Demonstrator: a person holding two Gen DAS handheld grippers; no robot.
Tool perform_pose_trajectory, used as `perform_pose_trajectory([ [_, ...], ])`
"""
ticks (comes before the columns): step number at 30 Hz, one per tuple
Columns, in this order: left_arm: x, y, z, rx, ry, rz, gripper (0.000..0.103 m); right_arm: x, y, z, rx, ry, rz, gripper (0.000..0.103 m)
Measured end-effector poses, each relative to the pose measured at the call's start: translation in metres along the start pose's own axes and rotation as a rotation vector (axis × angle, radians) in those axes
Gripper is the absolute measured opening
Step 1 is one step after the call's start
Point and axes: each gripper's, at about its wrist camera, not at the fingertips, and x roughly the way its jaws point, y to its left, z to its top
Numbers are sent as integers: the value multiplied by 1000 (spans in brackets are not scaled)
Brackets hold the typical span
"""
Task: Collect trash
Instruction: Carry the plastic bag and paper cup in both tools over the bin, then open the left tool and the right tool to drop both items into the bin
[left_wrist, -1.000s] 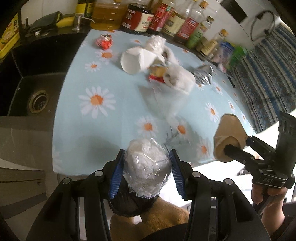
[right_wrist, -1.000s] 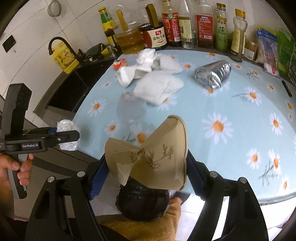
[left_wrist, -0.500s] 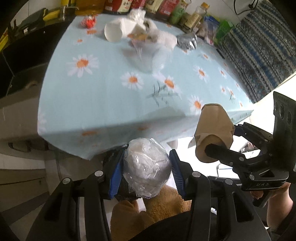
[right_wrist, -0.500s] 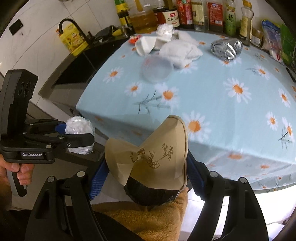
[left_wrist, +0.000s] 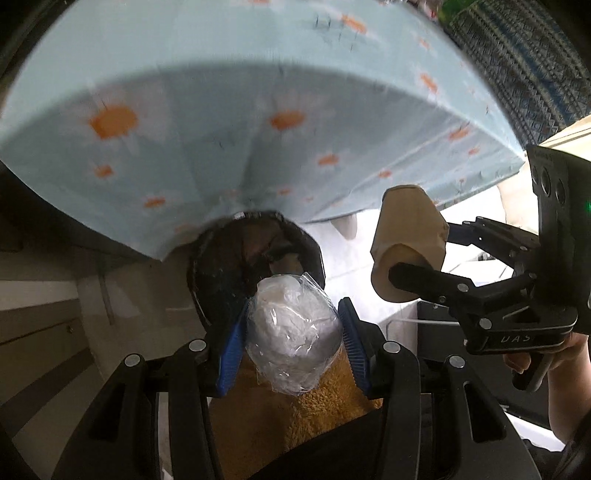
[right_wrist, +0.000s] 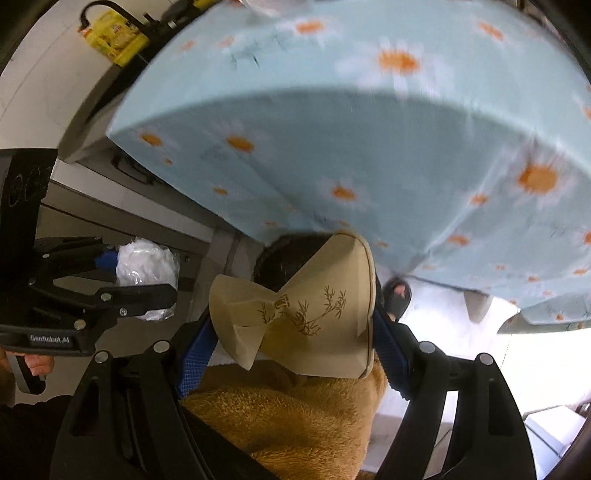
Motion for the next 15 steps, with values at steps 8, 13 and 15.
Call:
perform_pose_trajectory([
  [8,39,25,-9,-62,54,-16,47,32,-10,-7,28,55,20,77],
  [13,54,30,-9,-89,91,-20,47,50,-11,-8,58,90,50,77],
  [15,56,29,-7,-88,95,-17,47,55,-13,-6,65,96,60,77],
])
